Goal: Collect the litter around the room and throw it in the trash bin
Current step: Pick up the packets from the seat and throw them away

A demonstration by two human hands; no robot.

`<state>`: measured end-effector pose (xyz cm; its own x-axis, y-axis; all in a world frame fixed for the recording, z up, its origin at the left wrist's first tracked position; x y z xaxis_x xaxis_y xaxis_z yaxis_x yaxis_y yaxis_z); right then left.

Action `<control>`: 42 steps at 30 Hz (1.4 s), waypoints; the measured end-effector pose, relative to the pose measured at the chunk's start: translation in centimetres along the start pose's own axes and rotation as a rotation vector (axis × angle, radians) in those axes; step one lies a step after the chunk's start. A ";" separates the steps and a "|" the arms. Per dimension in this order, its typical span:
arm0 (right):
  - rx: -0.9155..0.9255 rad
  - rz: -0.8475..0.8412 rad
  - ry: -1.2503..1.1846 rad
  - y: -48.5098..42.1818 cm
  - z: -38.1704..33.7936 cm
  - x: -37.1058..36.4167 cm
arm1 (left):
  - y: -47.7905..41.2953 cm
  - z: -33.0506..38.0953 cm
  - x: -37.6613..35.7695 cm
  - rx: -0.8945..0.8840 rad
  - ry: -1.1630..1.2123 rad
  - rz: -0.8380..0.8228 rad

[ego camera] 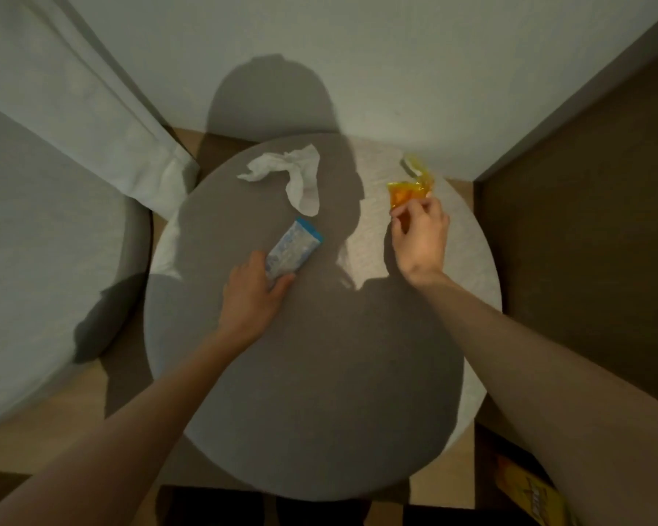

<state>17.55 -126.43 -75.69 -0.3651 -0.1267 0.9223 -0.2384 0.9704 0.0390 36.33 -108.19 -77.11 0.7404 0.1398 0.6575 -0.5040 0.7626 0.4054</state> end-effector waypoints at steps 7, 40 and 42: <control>0.289 0.167 -0.442 2.2 -9.5 3.3 | 0.1 -1.8 4.7 0.204 0.222 0.099; 0.261 -0.210 -0.083 9.5 -14.7 12.1 | 10.1 3.3 15.4 0.122 0.342 0.110; 0.251 -0.170 -0.096 12.0 -14.8 14.6 | 12.3 4.2 16.4 0.072 0.349 0.105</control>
<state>22.69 -113.63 -56.06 -0.3814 -0.3128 0.8699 -0.5136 0.8541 0.0819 40.39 -99.19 -58.70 0.7837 0.4317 0.4467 -0.6063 0.6881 0.3987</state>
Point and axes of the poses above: each hand's wrist, its own y-axis away from the middle knuckle, its own x-axis out of the back of the hand, z = x × y, the point moved 6 cm from there along -y, towards the middle knuckle, and after that the axes turned 5 degrees about y, right-handed, at the moved point
